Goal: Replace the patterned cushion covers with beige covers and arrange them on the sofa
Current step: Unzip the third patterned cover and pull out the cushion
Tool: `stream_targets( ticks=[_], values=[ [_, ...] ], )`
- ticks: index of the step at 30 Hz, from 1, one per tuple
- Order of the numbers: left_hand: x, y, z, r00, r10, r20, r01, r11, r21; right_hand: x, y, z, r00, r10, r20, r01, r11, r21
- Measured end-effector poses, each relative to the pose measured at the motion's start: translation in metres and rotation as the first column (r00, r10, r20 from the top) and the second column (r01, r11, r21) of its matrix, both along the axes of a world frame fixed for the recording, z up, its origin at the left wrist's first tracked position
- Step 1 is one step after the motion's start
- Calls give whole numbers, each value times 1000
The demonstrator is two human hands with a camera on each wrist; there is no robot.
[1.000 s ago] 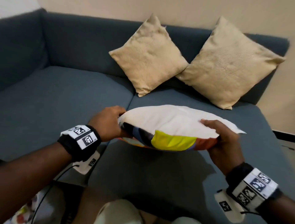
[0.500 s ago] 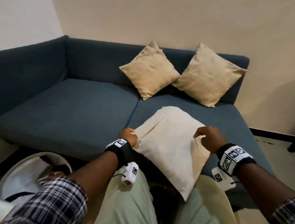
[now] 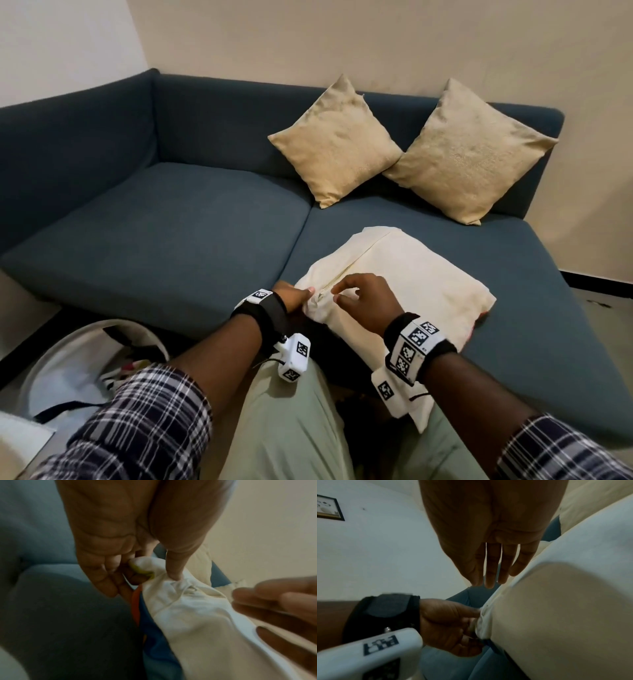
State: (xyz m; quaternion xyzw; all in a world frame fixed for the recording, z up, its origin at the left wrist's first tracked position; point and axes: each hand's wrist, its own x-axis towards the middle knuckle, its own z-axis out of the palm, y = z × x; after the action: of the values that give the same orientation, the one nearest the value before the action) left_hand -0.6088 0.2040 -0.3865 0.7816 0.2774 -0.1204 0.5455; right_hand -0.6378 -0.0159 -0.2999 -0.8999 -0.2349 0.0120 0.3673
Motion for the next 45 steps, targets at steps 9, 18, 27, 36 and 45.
stream_targets(
  ticks=[9, 18, 27, 36, 45],
  values=[
    [-59, -48, 113, 970, 90, 228, 54, 830, -555, -11, -5, 21, 980, -169, 109, 135, 956, 261],
    [-74, -91, 173, 834, 386, 395, 61, 646, -760, -20, -15, 78, 982, -120, 148, 68, 946, 318],
    [-131, -168, 194, 695, 317, 646, 360, 624, -693, -2, -92, 116, 934, 43, 354, -201, 884, 423],
    [-166, -182, 123, 698, -634, 332, 667, 745, 18, -11, -154, 28, 995, 99, 19, -100, 955, 279],
    [-119, -169, 173, 628, -653, 422, 259, 687, 679, -26, -169, 18, 991, -12, -133, 38, 980, 196]
  ],
)
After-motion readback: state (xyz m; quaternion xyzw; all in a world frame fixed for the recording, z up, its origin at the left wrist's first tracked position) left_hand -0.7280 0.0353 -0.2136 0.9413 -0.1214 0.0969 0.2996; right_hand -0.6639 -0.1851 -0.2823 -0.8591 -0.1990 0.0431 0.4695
